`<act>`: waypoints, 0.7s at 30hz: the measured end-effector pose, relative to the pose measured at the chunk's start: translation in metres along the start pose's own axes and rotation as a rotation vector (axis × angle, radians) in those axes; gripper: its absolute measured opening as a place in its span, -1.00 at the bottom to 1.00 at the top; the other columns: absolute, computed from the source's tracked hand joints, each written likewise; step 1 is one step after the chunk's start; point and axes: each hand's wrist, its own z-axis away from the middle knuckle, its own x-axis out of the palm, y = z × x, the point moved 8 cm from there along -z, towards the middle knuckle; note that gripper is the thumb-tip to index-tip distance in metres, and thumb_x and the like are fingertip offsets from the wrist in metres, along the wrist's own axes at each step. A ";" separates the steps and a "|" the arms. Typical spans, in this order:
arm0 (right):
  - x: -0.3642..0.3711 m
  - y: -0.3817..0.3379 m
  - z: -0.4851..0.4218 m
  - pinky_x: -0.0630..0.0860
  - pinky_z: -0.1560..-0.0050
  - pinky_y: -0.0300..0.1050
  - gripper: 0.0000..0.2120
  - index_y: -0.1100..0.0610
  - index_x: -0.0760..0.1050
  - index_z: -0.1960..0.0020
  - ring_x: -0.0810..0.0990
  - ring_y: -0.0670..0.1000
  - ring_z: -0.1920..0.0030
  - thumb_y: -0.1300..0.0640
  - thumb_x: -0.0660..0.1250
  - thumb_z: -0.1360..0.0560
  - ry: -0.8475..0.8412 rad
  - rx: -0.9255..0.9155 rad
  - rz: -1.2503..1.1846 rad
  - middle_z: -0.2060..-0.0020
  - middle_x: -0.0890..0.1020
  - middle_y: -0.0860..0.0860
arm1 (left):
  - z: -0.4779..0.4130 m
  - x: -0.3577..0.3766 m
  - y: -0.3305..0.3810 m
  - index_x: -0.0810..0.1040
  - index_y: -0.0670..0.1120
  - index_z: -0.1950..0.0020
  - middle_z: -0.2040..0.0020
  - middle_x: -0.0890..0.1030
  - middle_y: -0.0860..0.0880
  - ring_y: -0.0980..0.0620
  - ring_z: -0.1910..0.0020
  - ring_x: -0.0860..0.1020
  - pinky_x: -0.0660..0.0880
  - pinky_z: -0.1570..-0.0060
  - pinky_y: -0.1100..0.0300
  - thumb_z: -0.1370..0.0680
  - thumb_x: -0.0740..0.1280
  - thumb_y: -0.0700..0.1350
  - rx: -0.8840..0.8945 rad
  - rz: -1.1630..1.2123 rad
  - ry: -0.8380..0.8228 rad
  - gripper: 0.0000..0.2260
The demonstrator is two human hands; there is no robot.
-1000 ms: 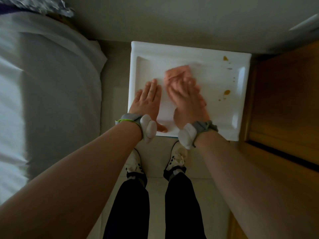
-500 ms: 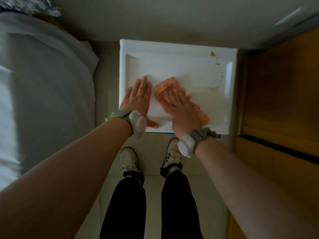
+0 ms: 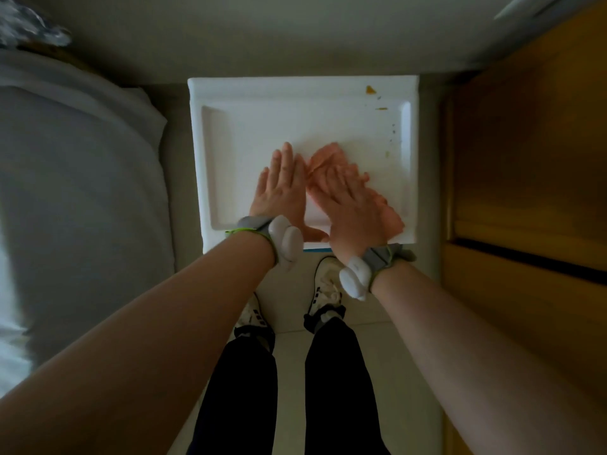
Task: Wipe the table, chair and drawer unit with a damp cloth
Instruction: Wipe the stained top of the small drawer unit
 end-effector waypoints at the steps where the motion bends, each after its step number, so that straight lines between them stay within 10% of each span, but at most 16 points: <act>1: -0.003 0.008 0.003 -0.05 -0.48 0.13 -0.22 -0.15 -0.13 -0.53 -0.18 0.15 -0.53 0.19 0.23 -0.47 0.028 -0.006 0.026 -0.54 -0.09 -0.06 | -0.002 0.003 0.004 -0.30 -0.21 -0.49 -0.50 -0.34 -0.18 -0.13 -0.49 -0.29 -0.22 -0.44 0.00 -0.19 0.38 0.42 -0.001 -0.001 -0.015 0.26; 6: -0.023 0.069 0.030 0.39 -0.09 0.08 -0.22 -0.14 0.08 -0.49 0.31 0.19 -0.23 0.30 0.24 -0.38 0.178 0.288 0.005 -0.49 0.15 -0.05 | -0.002 0.008 -0.002 -0.30 -0.20 -0.49 -0.50 -0.34 -0.14 -0.13 -0.50 -0.29 -0.22 -0.44 -0.05 -0.17 0.45 0.36 -0.036 -0.009 -0.021 0.27; 21: -0.062 0.089 -0.065 0.39 -0.14 0.20 -0.27 -0.04 0.10 -0.48 0.27 0.33 -0.32 0.36 0.17 -0.37 0.234 0.297 -0.135 -0.50 0.15 0.08 | -0.028 0.003 0.019 -0.32 -0.14 -0.49 -0.50 -0.36 -0.15 -0.19 -0.48 -0.31 -0.18 -0.42 -0.19 -0.15 0.44 0.39 -0.059 0.005 -0.040 0.29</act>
